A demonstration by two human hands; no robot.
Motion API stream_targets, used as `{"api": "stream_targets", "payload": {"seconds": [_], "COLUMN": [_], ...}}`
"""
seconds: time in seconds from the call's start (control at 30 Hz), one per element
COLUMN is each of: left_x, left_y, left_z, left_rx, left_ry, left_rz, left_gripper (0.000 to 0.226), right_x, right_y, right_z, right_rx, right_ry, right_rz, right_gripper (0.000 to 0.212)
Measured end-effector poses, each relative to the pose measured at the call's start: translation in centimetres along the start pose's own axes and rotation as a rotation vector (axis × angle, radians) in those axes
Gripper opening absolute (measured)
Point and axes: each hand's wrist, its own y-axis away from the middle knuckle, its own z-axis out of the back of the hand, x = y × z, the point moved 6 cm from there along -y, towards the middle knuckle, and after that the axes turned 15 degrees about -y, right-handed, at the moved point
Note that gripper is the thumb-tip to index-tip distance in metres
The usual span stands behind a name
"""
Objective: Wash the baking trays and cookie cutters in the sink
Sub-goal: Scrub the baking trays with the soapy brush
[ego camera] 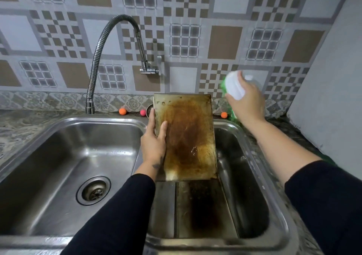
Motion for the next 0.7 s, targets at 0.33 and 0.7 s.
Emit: {"api": "stream_targets", "payload": {"seconds": [0.33,0.7], "left_x": [-3.3,-5.7], "left_y": [-1.9,1.1], "left_z": [-1.5,-5.3], "left_rx": [-0.13,0.041], "left_ry": [0.052,0.092], "left_rz": [-0.015,-0.093], "left_gripper": [0.05,0.046], "right_x": [0.4,4.4], "right_y": [13.7,1.5], "right_z": [-6.7,-4.3], "right_rx": [0.367,0.247], "right_ry": [-0.105,0.019], "right_rz": [0.162,0.151], "right_gripper": [0.071,0.069]}}
